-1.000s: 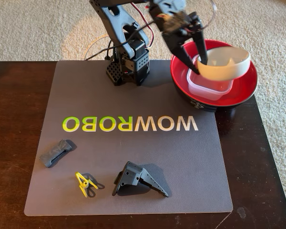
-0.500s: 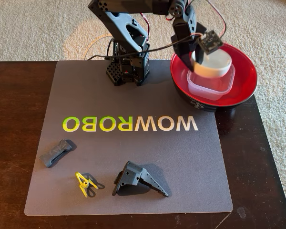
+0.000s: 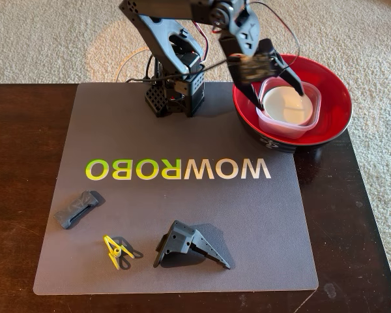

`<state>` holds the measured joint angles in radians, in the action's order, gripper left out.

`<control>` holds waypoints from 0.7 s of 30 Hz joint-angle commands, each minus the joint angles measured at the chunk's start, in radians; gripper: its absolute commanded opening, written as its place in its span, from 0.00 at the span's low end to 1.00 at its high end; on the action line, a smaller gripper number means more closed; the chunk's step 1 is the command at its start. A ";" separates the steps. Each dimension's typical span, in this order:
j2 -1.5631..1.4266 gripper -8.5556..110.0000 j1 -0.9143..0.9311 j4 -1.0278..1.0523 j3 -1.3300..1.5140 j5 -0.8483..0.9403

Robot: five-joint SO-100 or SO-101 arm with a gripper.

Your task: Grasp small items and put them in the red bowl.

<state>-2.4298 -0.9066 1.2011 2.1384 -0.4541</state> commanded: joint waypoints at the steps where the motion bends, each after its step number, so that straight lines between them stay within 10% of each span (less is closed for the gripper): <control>1: 0.054 0.37 0.299 -0.011 -0.140 0.023; 14: 0.497 0.39 1.109 -0.080 -0.209 -0.801; 21: 0.796 0.40 1.169 -0.202 -0.477 -0.755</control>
<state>-1.7380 0.2470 1.0170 1.8331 -1.2272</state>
